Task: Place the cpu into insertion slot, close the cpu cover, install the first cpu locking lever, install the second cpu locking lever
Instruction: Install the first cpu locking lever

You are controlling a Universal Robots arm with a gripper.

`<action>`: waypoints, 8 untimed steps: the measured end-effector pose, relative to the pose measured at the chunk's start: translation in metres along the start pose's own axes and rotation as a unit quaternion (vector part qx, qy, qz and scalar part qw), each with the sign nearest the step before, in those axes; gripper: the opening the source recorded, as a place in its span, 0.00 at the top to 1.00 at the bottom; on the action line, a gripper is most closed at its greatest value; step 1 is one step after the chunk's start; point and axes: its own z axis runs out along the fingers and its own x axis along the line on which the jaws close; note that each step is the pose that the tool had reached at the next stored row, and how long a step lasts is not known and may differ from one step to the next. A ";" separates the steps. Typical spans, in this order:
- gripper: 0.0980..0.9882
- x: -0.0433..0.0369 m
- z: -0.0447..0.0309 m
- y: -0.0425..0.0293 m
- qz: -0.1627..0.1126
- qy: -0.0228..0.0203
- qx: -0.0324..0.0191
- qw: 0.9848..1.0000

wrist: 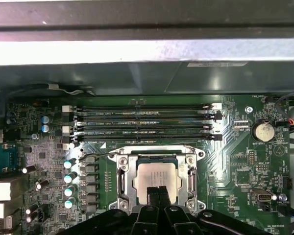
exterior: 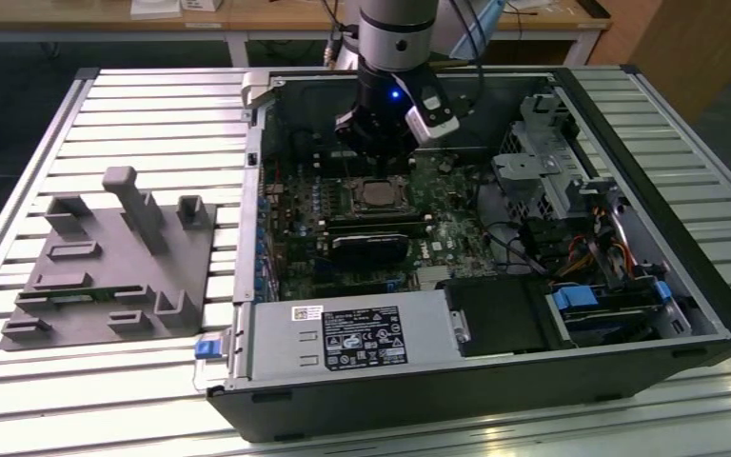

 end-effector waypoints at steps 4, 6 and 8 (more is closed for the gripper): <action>0.98 0.0000 -0.0002 0.0000 0.000 0.000 0.000 1.000; 0.98 0.0000 -0.0004 0.0000 0.000 0.000 0.000 1.000; 0.98 0.0007 -0.0004 0.0000 0.000 0.000 0.000 1.000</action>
